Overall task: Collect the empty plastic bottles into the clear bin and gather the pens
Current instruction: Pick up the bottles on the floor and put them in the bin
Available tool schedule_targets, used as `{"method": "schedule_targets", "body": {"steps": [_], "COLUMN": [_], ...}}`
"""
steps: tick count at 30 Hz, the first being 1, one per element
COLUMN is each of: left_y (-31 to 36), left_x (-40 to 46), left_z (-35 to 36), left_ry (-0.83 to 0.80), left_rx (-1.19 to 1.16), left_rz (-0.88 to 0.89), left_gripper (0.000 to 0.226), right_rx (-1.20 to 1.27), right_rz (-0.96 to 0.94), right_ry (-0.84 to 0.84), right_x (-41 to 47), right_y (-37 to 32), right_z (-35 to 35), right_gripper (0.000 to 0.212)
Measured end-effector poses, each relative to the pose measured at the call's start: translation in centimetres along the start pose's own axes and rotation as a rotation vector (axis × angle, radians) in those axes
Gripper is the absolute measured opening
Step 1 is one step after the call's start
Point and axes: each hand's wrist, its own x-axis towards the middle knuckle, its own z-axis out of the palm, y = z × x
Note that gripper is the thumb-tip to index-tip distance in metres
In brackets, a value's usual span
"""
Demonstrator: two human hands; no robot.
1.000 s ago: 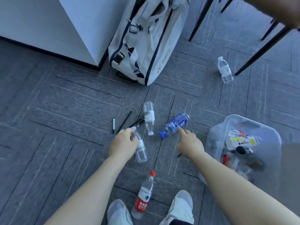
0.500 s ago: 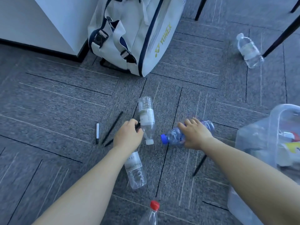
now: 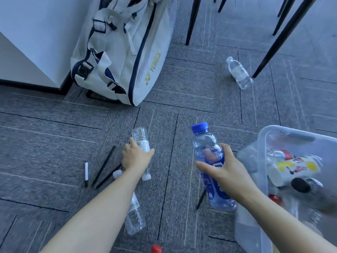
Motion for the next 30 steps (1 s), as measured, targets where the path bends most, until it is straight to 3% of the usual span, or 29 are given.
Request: {"method": "schedule_targets", "body": {"steps": [9,11,14,22,27,30], "left_y": [0.5,1.5,4.1,15.1,20.6,22.2], "left_x": [-0.9,-3.0,-6.4,-16.5,-21.7,-23.3], "left_z": [2.1,0.3,-3.4,-12.7,-12.1,-9.8], "left_ry": [-0.056,-0.074,-0.075,-0.131,-0.219,-0.279], "left_rx": [0.095,0.031,-0.033,-0.046,-0.027,0.039], "left_rz": [0.054,0.104,0.195,0.548,0.726,0.803], "left_gripper": [0.108,0.105,0.101,0.1,0.101,0.107], "right_rx": [0.173,0.231,0.337,0.514,0.573,0.512], "right_rz": [0.045,0.067,0.07,0.232,0.38,0.529], "right_ry": [-0.028,0.022,0.132,0.481,0.618,0.619], "right_x": [-3.2,-3.7,-5.2,-14.5,-18.7,-18.7], "right_y": [0.7,0.1,-0.8,0.3,4.6,7.6], "right_z": [-0.9,-2.4,-5.8,-17.1,-19.1,-18.3], "right_gripper": [0.063,0.067,0.056,0.073,0.073,0.091]}}
